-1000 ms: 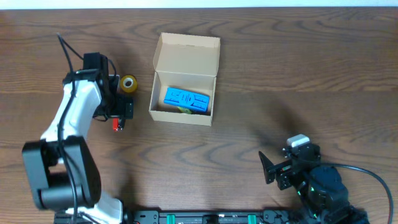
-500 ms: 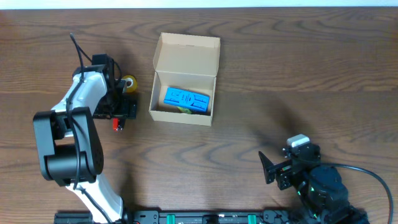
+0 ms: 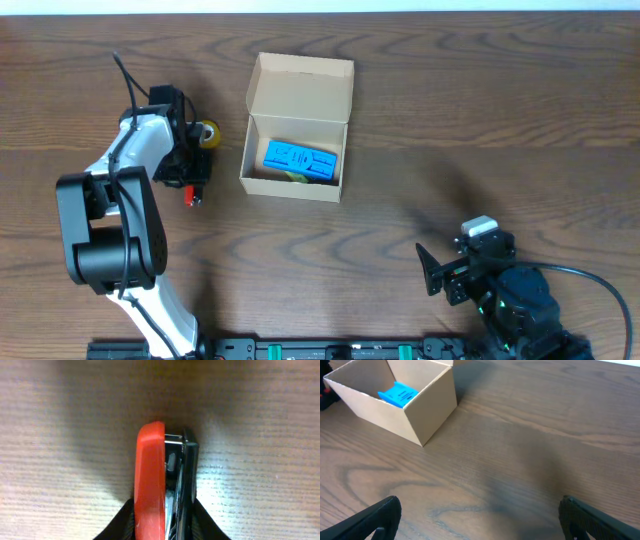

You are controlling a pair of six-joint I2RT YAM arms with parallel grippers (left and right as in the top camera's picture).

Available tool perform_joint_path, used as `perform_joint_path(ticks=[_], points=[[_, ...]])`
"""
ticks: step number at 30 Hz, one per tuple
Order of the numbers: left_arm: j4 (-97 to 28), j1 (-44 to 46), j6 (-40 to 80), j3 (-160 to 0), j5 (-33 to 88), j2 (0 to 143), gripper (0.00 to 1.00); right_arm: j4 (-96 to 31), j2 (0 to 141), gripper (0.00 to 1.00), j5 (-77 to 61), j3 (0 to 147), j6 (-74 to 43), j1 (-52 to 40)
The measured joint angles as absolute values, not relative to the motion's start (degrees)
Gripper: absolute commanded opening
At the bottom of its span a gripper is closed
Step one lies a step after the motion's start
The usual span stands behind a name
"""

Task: Pack container
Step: 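Reach left gripper to the red stapler and grasp it, then carry the red stapler with left gripper into the box, release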

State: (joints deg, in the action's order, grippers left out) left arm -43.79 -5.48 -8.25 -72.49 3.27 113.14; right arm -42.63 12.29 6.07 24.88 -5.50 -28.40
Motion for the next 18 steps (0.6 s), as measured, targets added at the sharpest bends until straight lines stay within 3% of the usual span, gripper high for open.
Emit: perform_joint_path(ticks=[8, 18], points=[[-40.5, -5.5, -6.6, -72.5, 3.2, 110.8, 0.13, -42.6, 12.3, 0.99, 6.1, 24.9, -5.5, -28.4], [-37.3, -3.2, -6.0, -72.5, 3.3, 92.0, 0.15, -42.6, 12.3, 0.99, 6.0, 24.9, -5.5, -28.4]])
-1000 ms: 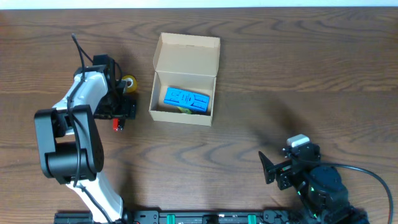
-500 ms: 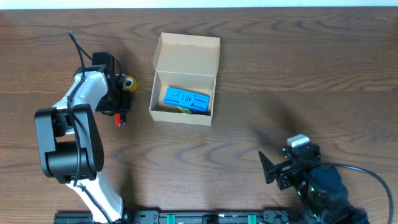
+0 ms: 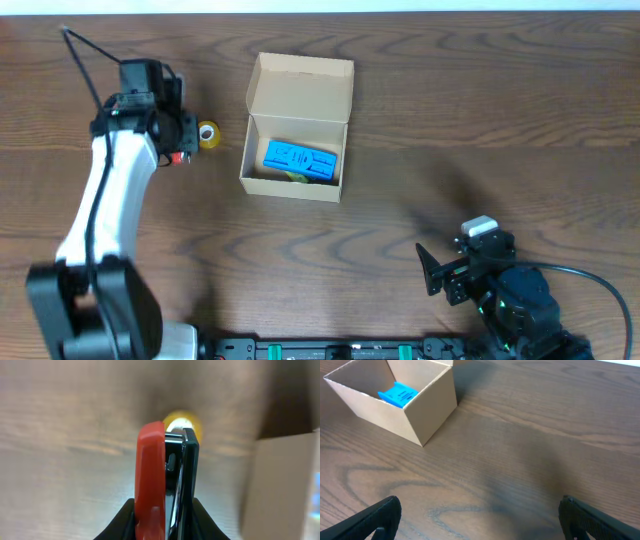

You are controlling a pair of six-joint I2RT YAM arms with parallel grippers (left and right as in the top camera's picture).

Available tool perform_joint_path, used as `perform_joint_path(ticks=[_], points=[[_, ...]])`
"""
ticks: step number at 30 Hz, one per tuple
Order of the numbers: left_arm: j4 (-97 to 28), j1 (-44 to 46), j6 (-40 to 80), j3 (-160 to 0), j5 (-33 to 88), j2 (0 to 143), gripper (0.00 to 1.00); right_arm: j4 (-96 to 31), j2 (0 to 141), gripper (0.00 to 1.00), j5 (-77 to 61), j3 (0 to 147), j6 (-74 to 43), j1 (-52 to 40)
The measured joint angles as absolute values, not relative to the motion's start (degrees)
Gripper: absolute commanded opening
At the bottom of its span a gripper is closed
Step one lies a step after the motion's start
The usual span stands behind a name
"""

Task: Pack container
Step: 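Carry the red stapler with left gripper into the box, release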

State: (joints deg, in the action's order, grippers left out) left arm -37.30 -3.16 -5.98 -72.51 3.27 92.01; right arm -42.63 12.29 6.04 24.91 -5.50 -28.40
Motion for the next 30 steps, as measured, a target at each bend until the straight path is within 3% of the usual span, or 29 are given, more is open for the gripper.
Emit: perform_joint_path(ticks=[15, 27, 30], points=[[-37.2, 19.0, -5.9, -77.0, 4.4, 95.1, 0.18, -42.6, 12.3, 0.99, 6.1, 24.9, -5.5, -28.4], [-38.4, 21.9, -3.0, -77.4, 8.3, 102.2, 0.18, -42.6, 12.3, 0.99, 6.1, 24.9, -5.5, -28.4], [-39.0, 21.9, -2.7, -77.5, 9.1, 103.2, 0.23, -42.6, 12.3, 0.99, 6.1, 24.9, -5.5, -28.4]])
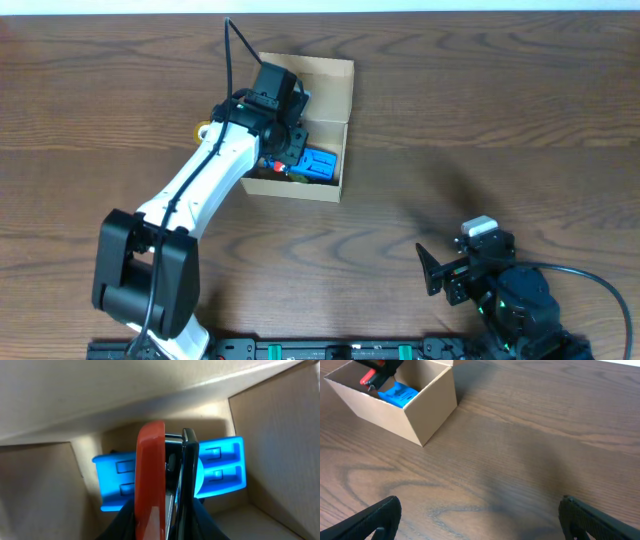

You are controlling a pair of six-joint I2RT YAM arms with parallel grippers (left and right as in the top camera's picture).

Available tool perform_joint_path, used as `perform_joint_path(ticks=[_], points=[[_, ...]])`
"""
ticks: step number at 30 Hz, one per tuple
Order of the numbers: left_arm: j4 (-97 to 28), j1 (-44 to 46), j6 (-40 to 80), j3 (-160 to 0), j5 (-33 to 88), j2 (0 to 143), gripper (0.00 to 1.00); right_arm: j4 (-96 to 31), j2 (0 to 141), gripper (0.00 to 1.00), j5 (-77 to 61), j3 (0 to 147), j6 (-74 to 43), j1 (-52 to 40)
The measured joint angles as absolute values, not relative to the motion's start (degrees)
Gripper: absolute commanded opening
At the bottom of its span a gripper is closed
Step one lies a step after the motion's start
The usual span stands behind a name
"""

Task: Pack container
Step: 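Carry the red stapler with left gripper into the box, release, then move left gripper to the yellow tape roll and grasp it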

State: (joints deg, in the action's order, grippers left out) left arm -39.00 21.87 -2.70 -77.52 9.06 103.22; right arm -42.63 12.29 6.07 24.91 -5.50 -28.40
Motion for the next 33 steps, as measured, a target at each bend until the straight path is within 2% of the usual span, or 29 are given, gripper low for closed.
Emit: perform_joint_path(ticks=[5, 11, 12, 13, 16, 18, 28, 33], points=[[-39.0, 21.9, -2.0, -77.6, 9.3, 105.5, 0.36, -42.6, 12.3, 0.99, 6.1, 24.9, -5.5, -28.4], [-39.0, 21.9, -1.4, -77.6, 9.7, 106.2, 0.43, -42.6, 12.3, 0.99, 6.1, 24.9, -5.5, -28.4], [-39.0, 21.9, -1.5, -77.6, 9.8, 106.2, 0.47, -42.6, 12.3, 0.99, 6.1, 24.9, -5.5, -28.4], [-39.0, 21.9, -1.5, -77.6, 9.8, 106.2, 0.59, -42.6, 12.3, 0.99, 6.1, 24.9, -5.5, -28.4], [-39.0, 21.9, -1.0, -77.7, 10.1, 106.2, 0.79, -42.6, 12.3, 0.99, 6.1, 24.9, -5.5, -28.4], [-39.0, 21.9, -1.2, -77.7, 10.1, 106.2, 0.81, -42.6, 12.3, 0.99, 6.1, 24.9, -5.5, -28.4], [-39.2, 21.9, -0.8, -81.3, 11.6, 106.0, 0.8, -42.6, 12.3, 0.99, 6.1, 24.9, -5.5, -28.4], [-39.9, 21.7, 0.2, -86.0, 11.0, 101.4, 0.84, -42.6, 12.3, 0.99, 6.1, 24.9, -5.5, -28.4]])
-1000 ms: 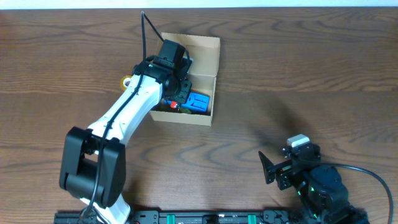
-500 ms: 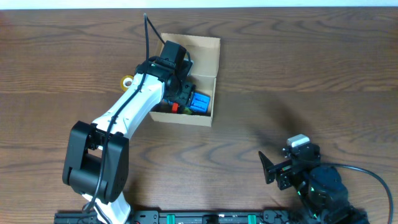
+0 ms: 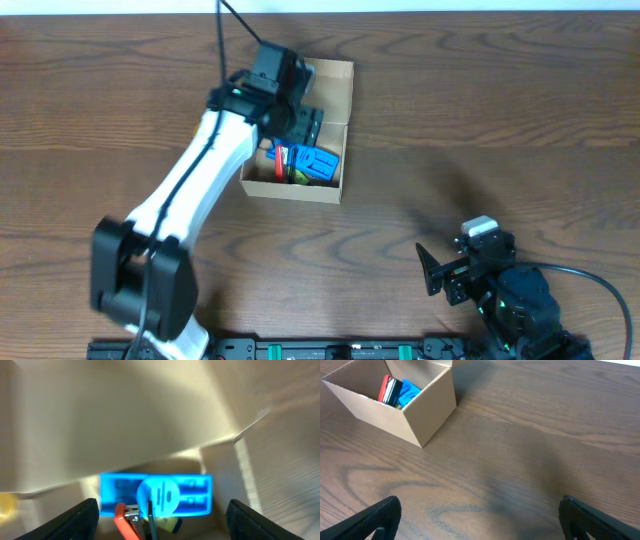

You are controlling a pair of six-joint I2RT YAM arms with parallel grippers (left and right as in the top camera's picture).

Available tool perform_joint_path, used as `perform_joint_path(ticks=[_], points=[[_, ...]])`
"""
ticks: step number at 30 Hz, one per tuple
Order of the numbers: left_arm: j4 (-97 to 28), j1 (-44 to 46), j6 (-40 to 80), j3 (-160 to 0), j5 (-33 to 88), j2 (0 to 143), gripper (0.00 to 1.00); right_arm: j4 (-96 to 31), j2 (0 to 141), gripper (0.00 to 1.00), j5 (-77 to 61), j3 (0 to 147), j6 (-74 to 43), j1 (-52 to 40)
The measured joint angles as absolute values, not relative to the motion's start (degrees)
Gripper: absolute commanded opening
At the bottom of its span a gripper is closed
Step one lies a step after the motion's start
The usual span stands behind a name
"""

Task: Pack container
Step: 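Move left gripper to the yellow tape roll and grasp it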

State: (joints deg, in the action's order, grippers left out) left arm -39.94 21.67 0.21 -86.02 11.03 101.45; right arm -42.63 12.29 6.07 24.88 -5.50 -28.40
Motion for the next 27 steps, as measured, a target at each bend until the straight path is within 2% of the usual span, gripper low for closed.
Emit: perform_joint_path(ticks=[5, 6, 9, 13, 14, 17, 27], points=[[-40.9, 18.7, 5.8, -89.4, 4.3, 93.0, 0.89, -42.6, 12.3, 0.99, 6.1, 24.9, -5.5, -28.4], [-41.7, 17.4, 7.7, -89.8, 2.8, 91.9, 0.93, -42.6, 12.3, 0.99, 6.1, 24.9, -5.5, -28.4], [-44.4, 11.7, 15.3, -90.1, -0.8, 90.8, 0.93, -42.6, 12.3, 0.99, 6.1, 24.9, -5.5, -28.4], [-46.3, 3.7, 24.4, -90.1, -1.6, 93.6, 0.93, -42.6, 12.3, 0.99, 6.1, 24.9, -5.5, -28.4], [-46.3, 2.0, 26.2, -90.1, -0.9, 94.7, 0.97, -42.6, 12.3, 0.99, 6.1, 24.9, -5.5, -28.4], [-46.3, -2.6, 30.8, -90.1, 3.0, 98.8, 0.95, -42.6, 12.3, 0.99, 6.1, 24.9, -5.5, -28.4], [-46.4, -4.8, 46.5, -90.0, 6.9, 111.3, 0.95, -42.6, 12.3, 0.99, 6.1, 24.9, -5.5, -28.4]])
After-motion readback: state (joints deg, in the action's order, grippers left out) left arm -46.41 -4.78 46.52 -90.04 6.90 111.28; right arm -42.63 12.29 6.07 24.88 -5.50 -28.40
